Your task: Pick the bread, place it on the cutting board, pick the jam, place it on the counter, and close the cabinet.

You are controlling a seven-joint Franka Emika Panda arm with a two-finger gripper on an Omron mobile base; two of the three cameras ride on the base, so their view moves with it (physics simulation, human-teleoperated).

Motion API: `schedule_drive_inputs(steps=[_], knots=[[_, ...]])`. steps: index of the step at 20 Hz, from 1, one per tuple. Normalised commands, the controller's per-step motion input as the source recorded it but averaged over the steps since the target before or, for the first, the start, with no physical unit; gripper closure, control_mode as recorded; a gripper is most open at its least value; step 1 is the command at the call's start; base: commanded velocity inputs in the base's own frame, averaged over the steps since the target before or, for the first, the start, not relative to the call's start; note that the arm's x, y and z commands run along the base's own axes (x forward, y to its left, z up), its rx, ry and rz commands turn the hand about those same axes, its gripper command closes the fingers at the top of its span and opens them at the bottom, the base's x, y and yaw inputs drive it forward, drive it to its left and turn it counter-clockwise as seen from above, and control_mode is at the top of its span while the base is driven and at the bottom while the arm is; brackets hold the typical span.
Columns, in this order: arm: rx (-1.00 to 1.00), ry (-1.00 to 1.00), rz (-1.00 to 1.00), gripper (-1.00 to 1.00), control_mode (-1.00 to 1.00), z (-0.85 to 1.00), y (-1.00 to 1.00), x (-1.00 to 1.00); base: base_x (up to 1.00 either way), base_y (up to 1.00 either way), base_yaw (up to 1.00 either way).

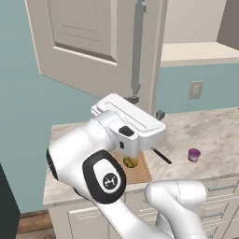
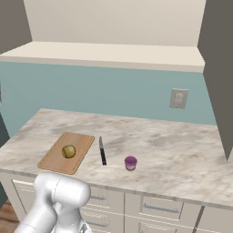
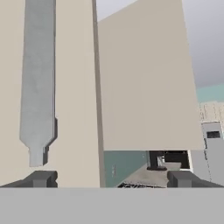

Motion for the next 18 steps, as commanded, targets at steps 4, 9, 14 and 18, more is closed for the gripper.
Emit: schedule_drive_inputs(steps=[4,9,14,18], knots=[[0.00,0.00,0.00,-1.00,-1.00,0.00,-0.27,0.36,0.00,0.00,0.00],[0.00,0.00,0.00,-1.00,-1.00,0.00,-0.24,0.44,0.00,0.00,0.00],[0.00,0.00,0.00,-1.00,-1.00,0.00,-0.29,0.46,0.00,0.00,0.00],[0.00,0.00,0.00,-1.00,-1.00,0.00,-0.27,0.42,0.00,0.00,0.00]])
